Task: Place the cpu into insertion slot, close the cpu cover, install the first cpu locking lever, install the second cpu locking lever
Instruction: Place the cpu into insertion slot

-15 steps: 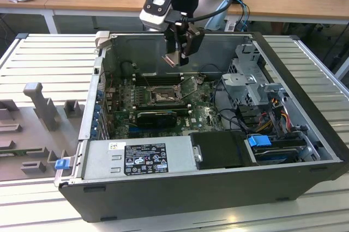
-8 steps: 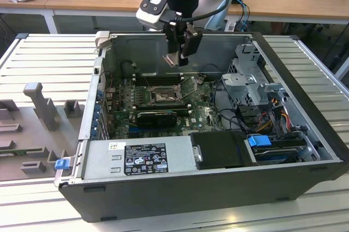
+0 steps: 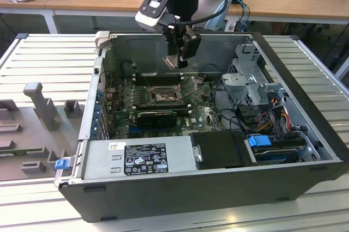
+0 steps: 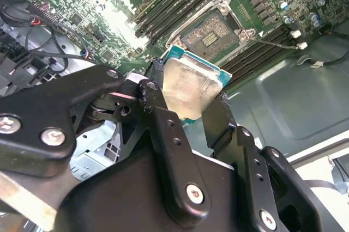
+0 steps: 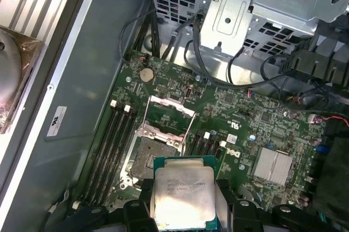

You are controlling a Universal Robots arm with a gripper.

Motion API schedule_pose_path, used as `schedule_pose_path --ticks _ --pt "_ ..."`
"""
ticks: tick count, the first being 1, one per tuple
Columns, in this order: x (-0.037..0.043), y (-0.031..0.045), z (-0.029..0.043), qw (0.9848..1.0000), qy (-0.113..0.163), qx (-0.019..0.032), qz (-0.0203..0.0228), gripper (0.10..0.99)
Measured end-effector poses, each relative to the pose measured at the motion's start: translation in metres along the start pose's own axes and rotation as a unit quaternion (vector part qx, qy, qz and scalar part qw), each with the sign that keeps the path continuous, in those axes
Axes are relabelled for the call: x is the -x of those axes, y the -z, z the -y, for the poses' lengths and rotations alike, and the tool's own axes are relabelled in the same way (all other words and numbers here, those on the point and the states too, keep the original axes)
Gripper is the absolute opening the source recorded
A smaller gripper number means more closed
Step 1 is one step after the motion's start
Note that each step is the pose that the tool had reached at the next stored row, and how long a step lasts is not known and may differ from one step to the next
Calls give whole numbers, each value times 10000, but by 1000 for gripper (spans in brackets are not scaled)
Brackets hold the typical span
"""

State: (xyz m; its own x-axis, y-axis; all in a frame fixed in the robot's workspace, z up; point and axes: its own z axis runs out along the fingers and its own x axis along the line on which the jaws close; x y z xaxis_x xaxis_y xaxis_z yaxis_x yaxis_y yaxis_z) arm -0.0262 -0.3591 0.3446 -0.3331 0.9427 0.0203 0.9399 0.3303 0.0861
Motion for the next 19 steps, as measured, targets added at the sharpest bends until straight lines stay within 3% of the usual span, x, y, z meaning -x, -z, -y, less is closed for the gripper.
schedule_pose_path --ticks 19 --pt "2 -70 6 10000 -14 1 1 525"
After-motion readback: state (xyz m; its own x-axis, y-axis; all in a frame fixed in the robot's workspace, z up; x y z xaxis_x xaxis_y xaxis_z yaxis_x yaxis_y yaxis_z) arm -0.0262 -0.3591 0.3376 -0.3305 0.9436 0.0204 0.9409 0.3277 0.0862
